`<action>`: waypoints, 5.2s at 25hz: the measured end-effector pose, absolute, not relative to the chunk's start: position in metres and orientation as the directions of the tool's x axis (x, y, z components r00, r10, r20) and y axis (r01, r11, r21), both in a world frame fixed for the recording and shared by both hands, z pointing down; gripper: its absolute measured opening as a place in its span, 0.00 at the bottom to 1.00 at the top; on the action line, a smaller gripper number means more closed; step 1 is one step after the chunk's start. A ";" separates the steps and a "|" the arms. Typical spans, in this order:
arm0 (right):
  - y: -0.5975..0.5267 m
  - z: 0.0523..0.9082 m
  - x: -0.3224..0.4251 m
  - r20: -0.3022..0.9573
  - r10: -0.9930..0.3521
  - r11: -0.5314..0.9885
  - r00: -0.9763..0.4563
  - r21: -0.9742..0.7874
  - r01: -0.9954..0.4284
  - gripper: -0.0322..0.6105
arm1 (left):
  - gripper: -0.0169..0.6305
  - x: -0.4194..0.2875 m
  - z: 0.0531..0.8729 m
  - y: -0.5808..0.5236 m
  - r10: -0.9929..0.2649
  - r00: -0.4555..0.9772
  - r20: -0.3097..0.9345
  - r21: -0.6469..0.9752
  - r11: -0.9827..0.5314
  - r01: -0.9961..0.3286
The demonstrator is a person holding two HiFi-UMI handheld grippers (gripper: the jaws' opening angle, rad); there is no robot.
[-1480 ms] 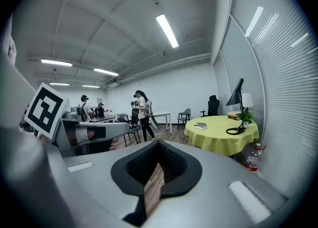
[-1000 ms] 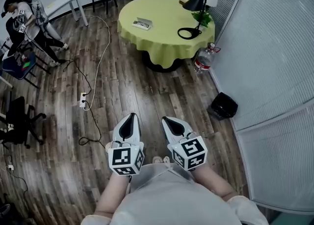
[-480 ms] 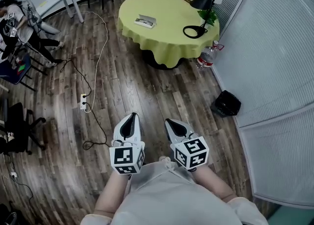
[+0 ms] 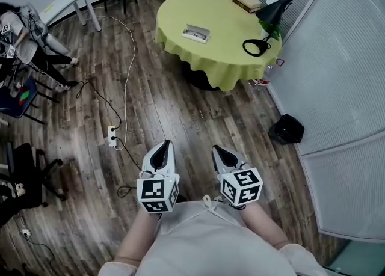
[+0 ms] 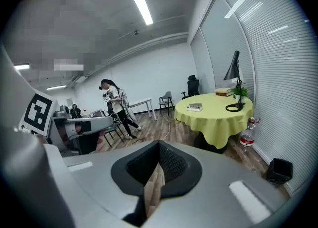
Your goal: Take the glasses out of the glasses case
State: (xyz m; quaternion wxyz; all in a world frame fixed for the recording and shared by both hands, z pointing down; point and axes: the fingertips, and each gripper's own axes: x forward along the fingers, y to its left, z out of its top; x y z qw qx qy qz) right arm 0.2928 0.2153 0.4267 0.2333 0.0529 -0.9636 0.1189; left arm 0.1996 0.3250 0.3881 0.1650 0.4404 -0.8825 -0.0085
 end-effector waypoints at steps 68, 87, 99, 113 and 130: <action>-0.168 0.451 -0.253 0.451 -0.420 0.804 -0.788 -0.218 -0.553 0.05 | 0.04 -0.346 0.426 -0.132 -0.945 0.135 0.297 0.172 -0.086 -0.981; -0.239 0.519 -0.298 0.553 -0.539 0.638 -0.635 -0.225 -0.737 0.05 | 0.04 -0.383 0.545 -0.236 -0.744 0.437 0.506 0.047 -0.482 -0.875; -0.247 0.552 -0.286 0.615 -0.507 0.598 -0.604 -0.253 -0.760 0.05 | 0.16 -0.358 0.611 -0.248 -0.431 0.492 0.757 0.057 -0.707 -0.705; -0.248 0.568 -0.263 0.645 -0.505 0.535 -0.574 -0.287 -0.794 0.05 | 0.10 -0.339 0.648 -0.256 -0.243 0.385 0.890 0.021 -0.824 -0.566; -0.250 0.564 -0.250 0.647 -0.534 0.499 -0.544 -0.278 -0.821 0.05 | 0.05 -0.336 0.649 -0.253 -0.222 0.388 0.894 -0.006 -0.874 -0.485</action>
